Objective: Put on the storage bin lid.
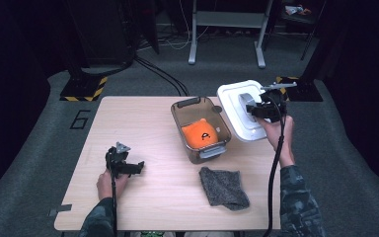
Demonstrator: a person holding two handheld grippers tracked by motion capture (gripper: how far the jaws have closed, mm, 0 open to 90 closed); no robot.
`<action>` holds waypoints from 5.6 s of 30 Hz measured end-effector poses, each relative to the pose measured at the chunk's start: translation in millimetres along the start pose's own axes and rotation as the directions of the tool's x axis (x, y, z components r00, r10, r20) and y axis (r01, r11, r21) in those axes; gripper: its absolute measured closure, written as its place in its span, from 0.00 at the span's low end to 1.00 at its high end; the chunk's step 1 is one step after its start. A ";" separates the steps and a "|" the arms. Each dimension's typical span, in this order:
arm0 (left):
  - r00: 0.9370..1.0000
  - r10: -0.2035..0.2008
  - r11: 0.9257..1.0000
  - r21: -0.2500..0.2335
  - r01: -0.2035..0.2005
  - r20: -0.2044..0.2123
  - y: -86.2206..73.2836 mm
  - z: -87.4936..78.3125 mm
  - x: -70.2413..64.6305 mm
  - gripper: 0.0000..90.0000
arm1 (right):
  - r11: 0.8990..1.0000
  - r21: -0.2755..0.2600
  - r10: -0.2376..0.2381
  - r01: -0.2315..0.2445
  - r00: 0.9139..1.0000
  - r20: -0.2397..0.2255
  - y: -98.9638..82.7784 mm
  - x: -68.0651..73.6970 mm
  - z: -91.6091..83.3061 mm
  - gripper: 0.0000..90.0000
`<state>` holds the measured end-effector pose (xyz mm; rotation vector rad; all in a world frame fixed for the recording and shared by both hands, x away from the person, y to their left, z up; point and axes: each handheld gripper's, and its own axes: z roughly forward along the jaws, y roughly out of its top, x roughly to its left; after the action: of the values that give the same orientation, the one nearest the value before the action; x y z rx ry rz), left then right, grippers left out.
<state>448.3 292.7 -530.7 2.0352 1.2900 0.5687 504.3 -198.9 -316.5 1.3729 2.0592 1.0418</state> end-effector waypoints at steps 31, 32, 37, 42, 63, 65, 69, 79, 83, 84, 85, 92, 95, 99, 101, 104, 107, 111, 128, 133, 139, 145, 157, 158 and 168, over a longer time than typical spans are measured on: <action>1.000 0.000 1.000 0.000 0.000 0.000 0.0 0.0 0.1 0.00 | 0.998 0.028 -0.050 0.055 0.987 -0.150 9.2 68.8 51.2 0.75; 1.000 0.000 1.000 0.000 0.000 0.000 0.0 0.0 0.0 0.00 | 0.998 0.035 -0.036 0.042 0.988 -0.151 8.9 71.4 52.4 0.75; 1.000 0.000 1.000 0.000 0.000 0.000 0.0 0.0 0.0 0.00 | 0.998 0.050 -0.033 0.041 0.986 -0.162 8.4 79.7 60.9 0.75; 1.000 0.000 1.000 0.000 0.000 0.000 0.0 0.0 0.0 0.00 | 0.997 0.059 -0.043 0.054 0.984 -0.170 7.2 86.6 72.1 0.75; 1.000 -0.001 1.000 0.000 0.001 0.000 0.0 0.1 0.1 0.00 | 0.997 0.076 -0.017 0.028 0.989 -0.148 2.2 112.7 96.0 0.75; 1.000 -0.001 1.000 0.000 0.001 0.000 0.0 0.1 0.1 0.00 | 0.997 0.080 -0.012 0.023 0.990 -0.141 1.8 117.6 96.2 0.74; 1.000 0.000 1.000 0.000 0.000 0.000 0.0 0.1 0.1 0.00 | 0.996 0.082 -0.012 0.023 0.990 -0.139 1.7 121.3 97.6 0.74; 1.000 0.000 1.000 0.000 0.000 0.000 0.0 0.0 0.1 0.00 | 0.997 0.081 -0.009 0.020 0.991 -0.135 -0.2 128.9 101.0 0.74; 1.000 0.000 1.000 0.000 0.000 0.000 0.0 0.1 0.1 0.00 | 0.996 0.081 -0.012 0.023 0.991 -0.134 -1.6 130.2 101.9 0.74; 1.000 -0.001 1.000 0.000 0.001 0.000 0.0 0.1 0.1 0.00 | 0.996 0.081 -0.010 0.021 0.991 -0.135 -1.8 130.3 101.8 0.74; 1.000 0.000 1.000 0.000 0.000 0.000 0.0 0.1 0.1 0.00 | 0.997 0.081 -0.011 0.022 0.991 -0.137 -2.2 130.0 101.7 0.74; 1.000 0.000 1.000 0.000 0.000 0.001 0.0 0.0 0.1 0.00 | 0.997 0.081 0.003 0.009 0.990 -0.143 -5.3 126.4 101.2 0.71; 1.000 0.000 1.000 0.000 0.000 0.000 0.0 0.0 0.1 0.00 | 0.997 0.080 -0.001 0.013 0.990 -0.141 -5.1 126.0 101.3 0.69; 1.000 0.000 1.000 0.000 0.000 0.000 0.0 0.1 0.1 0.00 | 0.997 0.079 -0.014 0.026 0.990 -0.139 -4.7 124.4 100.4 0.58; 1.000 0.000 1.000 0.000 0.000 0.001 0.0 0.0 0.1 0.00 | 0.996 0.082 -0.020 0.031 0.990 -0.140 -4.1 122.9 98.6 0.48; 1.000 0.000 1.000 0.000 0.000 0.001 0.0 0.0 0.1 0.00 | 0.997 0.065 -0.030 0.040 0.988 -0.151 -3.5 119.1 93.8 0.35; 1.000 0.000 1.000 0.000 0.000 0.000 0.0 0.0 0.1 0.00 | 0.997 0.058 -0.040 0.051 0.986 -0.164 -3.0 115.6 85.7 0.25; 1.000 0.000 1.000 0.000 0.000 0.000 0.0 0.0 0.1 0.00 | 0.997 0.043 -0.054 0.063 0.984 -0.172 -3.2 108.9 73.6 0.17; 1.000 0.000 1.000 0.000 0.000 0.000 0.0 0.0 0.0 0.00 | 0.994 -0.017 -0.106 0.104 0.986 -0.133 -19.9 57.3 13.3 0.10; 1.000 0.000 1.000 0.000 0.000 0.000 0.0 0.0 0.0 0.00 | 0.996 -0.026 -0.091 0.089 0.991 -0.097 -33.4 37.4 -2.8 0.09; 1.000 0.000 1.000 0.000 0.000 0.000 0.0 0.0 0.0 0.00 | 0.997 -0.026 -0.071 0.070 0.996 -0.057 -55.8 14.7 -8.4 0.09; 1.000 0.000 1.000 0.000 0.000 0.000 0.0 0.1 0.0 0.00 | 1.000 -0.002 -0.031 0.031 0.999 -0.033 -81.8 -3.3 -3.3 0.09; 1.000 0.000 1.000 0.000 0.000 0.000 0.0 0.1 0.0 0.00 | 0.996 0.082 0.033 -0.033 0.999 0.008 -149.5 -28.8 24.0 0.07; 1.000 0.000 1.000 0.000 0.000 0.000 0.0 0.0 0.0 0.00 | 0.995 0.093 0.039 -0.039 0.999 0.009 -156.0 -29.6 27.0 0.08; 1.000 0.000 1.000 0.000 0.000 0.000 0.0 0.0 0.0 0.00 | 0.990 0.140 0.013 -0.015 1.000 0.021 -209.3 -28.0 49.5 0.04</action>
<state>448.3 292.7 -530.6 2.0351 1.2899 0.5694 431.0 -253.4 -513.3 1.4619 2.1462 0.8998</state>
